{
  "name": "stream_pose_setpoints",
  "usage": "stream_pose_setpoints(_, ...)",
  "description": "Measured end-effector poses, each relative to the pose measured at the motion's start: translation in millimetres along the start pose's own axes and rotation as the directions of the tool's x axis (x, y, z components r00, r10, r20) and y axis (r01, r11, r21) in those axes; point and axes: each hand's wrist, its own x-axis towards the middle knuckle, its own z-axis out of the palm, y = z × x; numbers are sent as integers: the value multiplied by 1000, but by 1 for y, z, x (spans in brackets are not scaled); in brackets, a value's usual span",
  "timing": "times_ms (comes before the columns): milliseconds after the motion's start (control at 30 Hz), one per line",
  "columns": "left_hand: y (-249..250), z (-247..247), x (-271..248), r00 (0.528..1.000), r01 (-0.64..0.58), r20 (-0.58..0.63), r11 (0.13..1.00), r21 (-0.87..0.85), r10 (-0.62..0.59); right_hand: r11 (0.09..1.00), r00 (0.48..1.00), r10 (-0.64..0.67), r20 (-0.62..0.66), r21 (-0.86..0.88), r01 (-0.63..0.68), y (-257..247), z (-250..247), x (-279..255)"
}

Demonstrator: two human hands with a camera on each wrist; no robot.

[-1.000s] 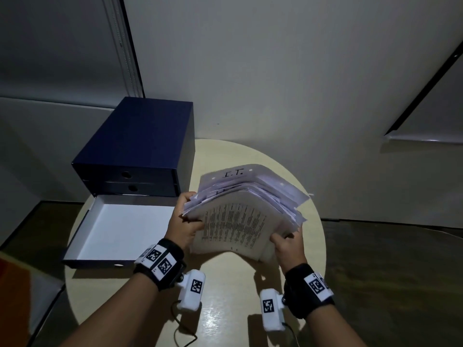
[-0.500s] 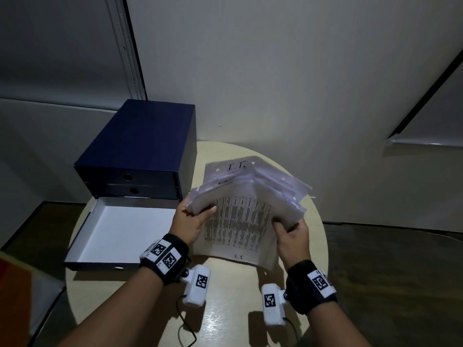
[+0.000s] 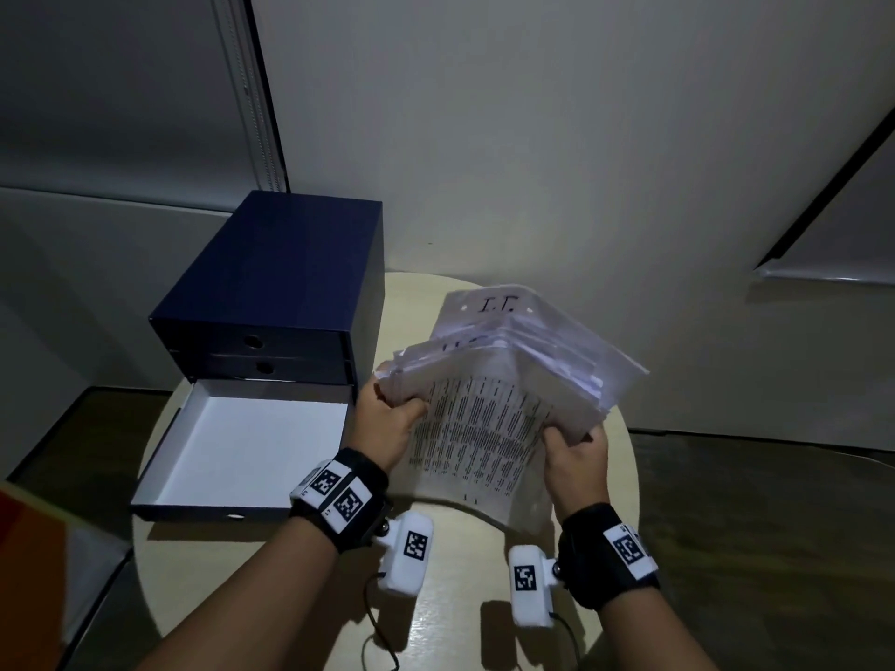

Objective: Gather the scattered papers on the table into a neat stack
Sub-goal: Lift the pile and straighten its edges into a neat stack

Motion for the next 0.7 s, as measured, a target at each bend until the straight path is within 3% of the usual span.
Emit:
stream_pose_setpoints(200, -5, -8, -8, 984, -171, 57, 985, 7, 170, 998, 996, -57, 75, -16, 58, 3, -8, -8)
stream_pose_setpoints(367, -1, -7, -6, 973, -212, 75, 976, -55, 216, 992, 987, -105, 122, 81, 95, -4, -7, -9)
stream_pose_setpoints(533, 9, -1, 0, 962, -271, -29, 960, -72, 270, 973, 977, -180, 115, 167, 159, -25, -2, -14)
stream_pose_setpoints(700, 8, -1, 4, 972, -229, -83, 970, -85, 222, 969, 972, -209, 103, 157, 191, -30, 0, -13)
